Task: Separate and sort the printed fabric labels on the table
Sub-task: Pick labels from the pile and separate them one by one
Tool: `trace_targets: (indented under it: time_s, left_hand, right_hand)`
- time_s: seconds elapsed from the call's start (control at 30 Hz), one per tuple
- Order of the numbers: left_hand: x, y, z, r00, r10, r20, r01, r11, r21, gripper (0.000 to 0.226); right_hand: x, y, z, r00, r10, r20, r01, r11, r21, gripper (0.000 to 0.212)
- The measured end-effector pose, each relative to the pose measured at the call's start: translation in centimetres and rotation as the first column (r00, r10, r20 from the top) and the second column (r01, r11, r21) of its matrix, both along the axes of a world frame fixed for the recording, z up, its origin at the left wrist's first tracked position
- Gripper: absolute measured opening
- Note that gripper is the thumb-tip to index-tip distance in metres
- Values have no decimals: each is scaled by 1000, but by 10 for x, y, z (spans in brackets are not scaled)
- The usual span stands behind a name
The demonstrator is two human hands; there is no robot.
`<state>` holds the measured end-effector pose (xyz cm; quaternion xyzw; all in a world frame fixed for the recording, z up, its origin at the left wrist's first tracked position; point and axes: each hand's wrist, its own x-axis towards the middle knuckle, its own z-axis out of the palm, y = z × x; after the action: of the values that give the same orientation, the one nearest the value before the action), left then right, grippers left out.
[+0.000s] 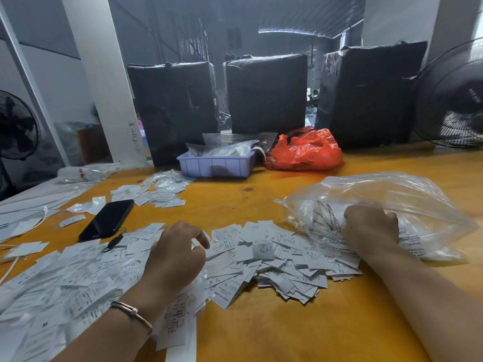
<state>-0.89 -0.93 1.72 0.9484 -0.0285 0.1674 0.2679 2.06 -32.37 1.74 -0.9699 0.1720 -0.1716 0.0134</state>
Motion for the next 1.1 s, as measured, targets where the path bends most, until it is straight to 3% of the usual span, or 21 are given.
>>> trace_targets:
  time_s: [0.17, 0.27, 0.37, 0.43, 0.47, 0.53, 0.6, 0.63, 0.73, 0.83, 0.93, 0.97, 1.03, 1.1]
  left_hand:
    - [-1, -4, -2, 987, -155, 50, 158, 985, -75, 33]
    - [-1, -5, -2, 979, -187, 75, 193, 977, -93, 33]
    - [-2, -4, -2, 974, -202, 100, 213, 970, -115, 33]
    - [-2, -5, -1, 966, -230, 115, 243, 963, -118, 31]
    - [-3, -6, -1, 960, -251, 122, 265, 956, -124, 28]
    - [-4, -8, 0, 947, -299, 115, 315, 935, -166, 22]
    - [-6, -9, 3, 936, -349, 44, 346, 892, -291, 16]
    - [-8, -11, 6, 919, -395, -14, 359, 848, -390, 19]
    - [-13, -15, 12, 835, -542, -95, 368, 679, -635, 41]
    - [-17, -17, 15, 786, -612, -89, 415, 628, -659, 47]
    - [-17, -18, 14, 791, -607, -77, 427, 638, -641, 35]
    - [-17, -17, 14, 805, -589, -74, 418, 651, -634, 29]
    - [-15, -16, 11, 845, -532, -54, 391, 683, -617, 22]
    - [-13, -13, 10, 880, -474, -33, 360, 711, -604, 16]
  right_hand:
    - [1, -3, -1, 999, 7, 51, -7, 1000, -6, 15]
    - [-1, 0, 2, 979, 53, 195, -92, 976, 198, 20]
    - [-6, 8, 8, 890, 58, 452, -170, 963, 211, 19]
    - [-13, 19, 11, 852, 102, 513, -279, 918, 281, 24]
    - [-17, 26, 13, 842, 151, 519, -386, 839, 383, 22]
    - [-29, 43, 17, 812, 294, 505, -577, 541, 612, 11]
    - [-41, 62, 19, 763, 438, 475, -604, 222, 765, 6]
    - [-45, 71, 18, 739, 486, 466, -583, 113, 805, 7]
    - [-52, 89, 13, 677, 562, 476, -565, -19, 825, 11]
    - [-54, 96, 8, 630, 611, 480, -594, -20, 804, 10]
    - [-51, 97, 5, 634, 573, 520, -641, 13, 767, 11]
    - [-48, 95, 3, 644, 560, 520, -680, 108, 725, 12]
    - [-41, 90, 0, 669, 576, 470, -732, 402, 550, 18]
    - [-35, 84, -3, 680, 635, 366, -732, 568, 375, 31]
